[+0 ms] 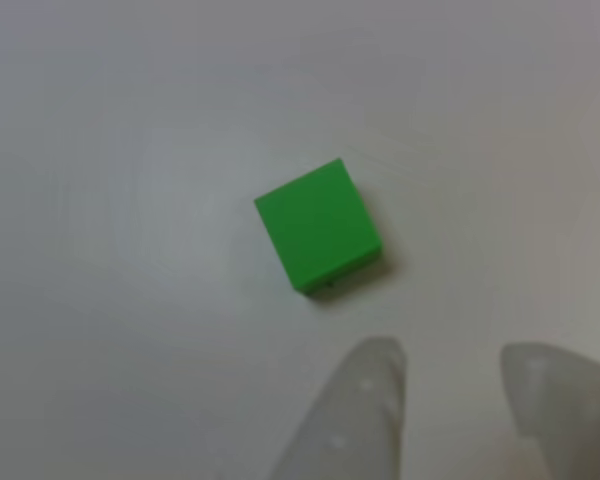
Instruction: Pick up green cube and drop it in the blue box
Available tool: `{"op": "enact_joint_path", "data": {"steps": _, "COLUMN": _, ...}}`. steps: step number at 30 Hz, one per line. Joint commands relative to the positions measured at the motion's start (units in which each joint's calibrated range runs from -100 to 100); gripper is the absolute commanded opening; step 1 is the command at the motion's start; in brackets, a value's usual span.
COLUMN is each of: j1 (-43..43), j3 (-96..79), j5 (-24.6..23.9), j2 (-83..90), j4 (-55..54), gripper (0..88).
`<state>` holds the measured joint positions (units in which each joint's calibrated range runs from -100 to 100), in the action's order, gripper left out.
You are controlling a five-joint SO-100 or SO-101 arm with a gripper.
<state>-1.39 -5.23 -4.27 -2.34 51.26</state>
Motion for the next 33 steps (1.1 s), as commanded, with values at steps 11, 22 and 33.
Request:
{"op": "enact_joint_path", "data": {"steps": 11, "j1": 0.17, "j3": 16.81, "j5": 1.47, "j2": -8.36, "j4": 0.31, "gripper": 2.5}}
{"op": "enact_joint_path", "data": {"steps": 22, "j1": 0.24, "j3": 17.35, "j5": 9.47, "j2": -11.62, "j4": -0.34, "gripper": 2.5}}
{"op": "enact_joint_path", "data": {"steps": 33, "j1": 1.0, "j3": 18.25, "j5": 9.43, "j2": -11.87, "j4": -0.02, "gripper": 3.1}}
